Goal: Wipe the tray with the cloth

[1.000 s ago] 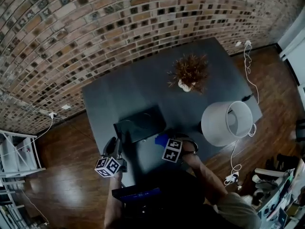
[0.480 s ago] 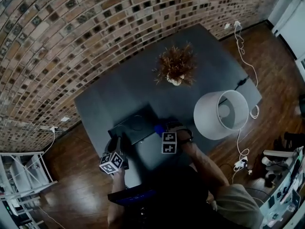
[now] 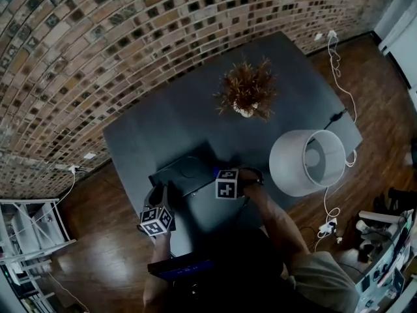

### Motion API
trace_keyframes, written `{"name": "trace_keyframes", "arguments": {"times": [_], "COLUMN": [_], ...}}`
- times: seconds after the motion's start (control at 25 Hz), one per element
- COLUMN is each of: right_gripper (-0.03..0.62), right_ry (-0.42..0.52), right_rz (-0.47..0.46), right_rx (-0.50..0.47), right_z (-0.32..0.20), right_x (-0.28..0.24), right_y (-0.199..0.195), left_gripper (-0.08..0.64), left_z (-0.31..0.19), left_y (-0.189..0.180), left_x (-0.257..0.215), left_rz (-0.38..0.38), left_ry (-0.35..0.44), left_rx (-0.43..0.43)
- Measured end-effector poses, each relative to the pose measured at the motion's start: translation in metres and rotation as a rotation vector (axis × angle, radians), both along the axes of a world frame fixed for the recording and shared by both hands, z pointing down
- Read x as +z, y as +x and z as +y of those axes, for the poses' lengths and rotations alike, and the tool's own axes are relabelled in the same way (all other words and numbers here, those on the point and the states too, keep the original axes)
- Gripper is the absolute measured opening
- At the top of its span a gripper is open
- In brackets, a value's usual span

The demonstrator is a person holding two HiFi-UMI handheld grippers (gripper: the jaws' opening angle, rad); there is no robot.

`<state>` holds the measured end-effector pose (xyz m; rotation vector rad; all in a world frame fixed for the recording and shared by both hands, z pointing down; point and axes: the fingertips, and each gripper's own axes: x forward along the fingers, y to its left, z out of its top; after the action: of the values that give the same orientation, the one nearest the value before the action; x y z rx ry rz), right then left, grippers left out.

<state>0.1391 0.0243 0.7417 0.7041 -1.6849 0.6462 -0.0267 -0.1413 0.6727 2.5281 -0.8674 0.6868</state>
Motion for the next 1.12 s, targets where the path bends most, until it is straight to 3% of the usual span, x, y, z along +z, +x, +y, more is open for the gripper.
{"name": "trace_keyframes", "arguments": {"times": [0.08,0.16,0.2,0.28,0.4,0.48,0.56,0.64,0.68,0.8,0.84,0.92,1.0,1.12], "right_gripper": [0.133,0.135,0.135,0.135,0.136,0.137,0.137,0.135,0.137,0.135,0.135,0.135,0.135,0.135], "right_ry": [0.077,0.262,0.335,0.384,0.284,0.131,-0.031,-0.070,-0.016,0.271,0.331,0.350,0.309,0.217], "right_rz": [0.027,0.111,0.146,0.187,0.305,0.365,0.325,0.259,0.272,0.323,0.294,0.237,0.205,0.132], "right_rx": [0.118,0.220,0.214,0.091,-0.164,-0.301,-0.394,-0.319,-0.221,0.063,0.081,-0.010,-0.078,-0.069], "right_z": [-0.026,-0.081,-0.107,-0.137,-0.120,-0.076,-0.027,-0.014,-0.031,-0.114,-0.131,-0.135,-0.116,-0.067], "right_x": [-0.006,-0.019,-0.023,-0.018,-0.006,-0.011,-0.015,-0.014,-0.014,-0.014,-0.011,0.002,0.008,0.003], "right_y": [0.024,0.060,0.070,0.067,0.053,0.041,0.024,0.027,0.042,0.088,0.088,0.069,0.052,0.032], "left_gripper": [0.118,0.118,0.118,0.118,0.118,0.112,0.106,0.106,0.106,0.106,0.106,0.106,0.106,0.106], "left_z": [0.000,-0.001,0.000,0.001,0.003,0.002,-0.002,-0.003,-0.003,-0.004,-0.003,0.000,0.002,-0.001], "left_y": [0.000,0.000,0.000,0.000,0.001,0.002,0.002,0.002,0.001,-0.001,-0.001,0.001,0.002,0.003], "left_x": [0.000,0.000,0.000,0.001,0.002,0.001,-0.001,-0.001,-0.001,-0.001,0.000,0.001,0.000,-0.002], "left_rz": [-0.002,-0.003,-0.003,-0.001,0.007,0.014,0.019,0.026,0.030,0.031,0.030,0.036,0.053,0.067], "left_ry": [0.005,0.008,0.010,0.013,0.004,0.003,0.002,0.000,0.002,0.008,0.008,0.002,-0.004,0.002], "left_rx": [0.002,0.001,0.000,-0.001,-0.007,-0.018,-0.024,-0.027,-0.030,-0.030,-0.026,-0.021,-0.023,-0.044]}}
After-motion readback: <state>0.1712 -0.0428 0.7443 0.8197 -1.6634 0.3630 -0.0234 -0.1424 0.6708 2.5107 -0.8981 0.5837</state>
